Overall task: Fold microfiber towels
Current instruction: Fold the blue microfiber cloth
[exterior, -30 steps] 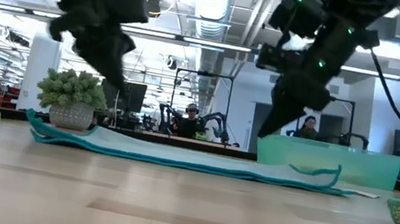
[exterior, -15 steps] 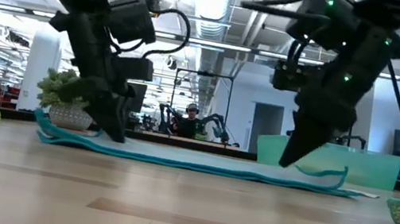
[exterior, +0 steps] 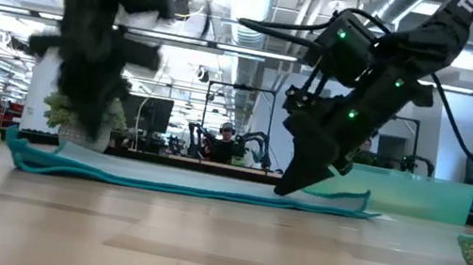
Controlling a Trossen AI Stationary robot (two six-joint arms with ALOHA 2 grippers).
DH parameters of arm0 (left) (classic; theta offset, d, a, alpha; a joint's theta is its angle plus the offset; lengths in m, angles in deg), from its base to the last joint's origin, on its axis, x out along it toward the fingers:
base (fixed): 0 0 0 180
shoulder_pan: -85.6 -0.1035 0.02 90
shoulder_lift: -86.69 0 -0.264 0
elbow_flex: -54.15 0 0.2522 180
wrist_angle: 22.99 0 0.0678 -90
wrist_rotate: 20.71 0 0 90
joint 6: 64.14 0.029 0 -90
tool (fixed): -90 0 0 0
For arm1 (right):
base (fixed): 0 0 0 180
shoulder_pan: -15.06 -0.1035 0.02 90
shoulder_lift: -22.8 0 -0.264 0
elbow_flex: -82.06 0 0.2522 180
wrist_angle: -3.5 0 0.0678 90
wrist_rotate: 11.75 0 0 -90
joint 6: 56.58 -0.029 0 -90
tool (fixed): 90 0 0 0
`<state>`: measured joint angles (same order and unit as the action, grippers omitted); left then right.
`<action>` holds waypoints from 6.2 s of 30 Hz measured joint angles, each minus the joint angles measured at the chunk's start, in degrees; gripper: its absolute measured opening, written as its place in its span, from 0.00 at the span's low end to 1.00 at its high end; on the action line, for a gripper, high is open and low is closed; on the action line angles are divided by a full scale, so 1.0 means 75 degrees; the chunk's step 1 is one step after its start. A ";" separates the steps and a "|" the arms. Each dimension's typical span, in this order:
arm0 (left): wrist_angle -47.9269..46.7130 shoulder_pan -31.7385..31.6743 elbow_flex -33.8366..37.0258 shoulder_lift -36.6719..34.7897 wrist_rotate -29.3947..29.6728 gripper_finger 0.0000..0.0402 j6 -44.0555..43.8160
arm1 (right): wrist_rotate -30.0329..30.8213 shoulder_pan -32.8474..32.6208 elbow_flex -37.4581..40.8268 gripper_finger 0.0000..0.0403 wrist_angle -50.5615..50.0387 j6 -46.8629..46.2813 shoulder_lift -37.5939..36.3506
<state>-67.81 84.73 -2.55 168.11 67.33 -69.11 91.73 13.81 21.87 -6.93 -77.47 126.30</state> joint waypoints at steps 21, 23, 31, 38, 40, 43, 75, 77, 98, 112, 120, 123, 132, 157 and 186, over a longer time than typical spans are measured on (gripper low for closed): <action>0.2479 0.0861 0.0789 0.0897 -0.0026 0.00 -0.0038 | 0.0517 0.0948 -0.0762 0.00 0.0451 0.1172 0.0485; 0.2416 0.0967 0.0656 0.0838 -0.0112 0.00 -0.0020 | 0.0559 0.1057 -0.1170 0.00 0.0445 0.1581 0.0419; 0.1623 0.1579 -0.0557 -0.0098 0.1912 0.00 0.1399 | 0.0561 0.0667 -0.2836 0.01 -0.2453 0.2200 0.0106; 0.1115 0.1130 0.0606 -0.0395 0.1262 0.00 0.1367 | 0.0763 -0.0450 -0.2650 0.00 -0.4217 0.0763 0.0091; 0.1771 0.0993 0.1133 -0.0398 0.1123 0.00 0.1297 | 0.0835 -0.0629 -0.2254 0.00 -0.4290 0.0177 0.0100; 0.2542 0.0812 0.1718 -0.0401 0.0834 0.00 0.1119 | 0.0823 -0.0681 -0.1787 0.00 -0.3986 -0.0452 0.0106; 0.2081 0.2074 0.0994 -0.0358 0.0339 0.00 0.1338 | 0.0891 -0.1900 -0.1553 0.01 -0.0883 0.0586 -0.0419; 0.2299 0.2011 0.1284 -0.0325 0.0192 0.00 0.1316 | 0.0905 -0.2256 -0.1474 0.01 -0.0356 0.0581 -0.0058; 0.4260 0.3133 0.1845 0.0314 -0.0081 0.00 0.0953 | 0.0456 -0.3246 -0.2371 0.01 0.0757 -0.1367 0.2094; 0.2439 0.3524 0.0354 0.0281 0.0298 0.00 0.2456 | 0.0983 -0.3503 -0.2376 0.01 -0.1306 -0.2056 0.0924; 0.2571 0.3765 0.0416 0.0281 0.0391 0.00 0.2790 | 0.1729 -0.4126 -0.2371 0.01 -0.1640 -0.2177 0.0246; 0.3764 0.3767 0.0810 0.0281 0.0520 0.00 0.2571 | 0.2224 -0.4151 -0.2383 0.01 -0.0703 -0.2047 0.0667; 0.4962 0.3768 0.1834 0.0284 0.0753 0.00 0.1528 | 0.1250 -0.3933 -0.2361 0.01 -0.0039 -0.1931 0.1780; 0.4133 0.4041 0.1156 0.0311 0.0316 0.10 0.2589 | 0.0585 -0.4097 -0.2502 0.17 -0.1087 0.1499 0.0858; 0.4230 0.4187 0.1265 0.1348 0.0683 0.26 0.1803 | 0.0368 -0.3876 -0.2545 0.53 -0.0647 0.1141 0.1503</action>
<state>-36.08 116.13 6.94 178.22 72.45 -55.59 94.49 -15.26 2.78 -11.78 -68.91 137.57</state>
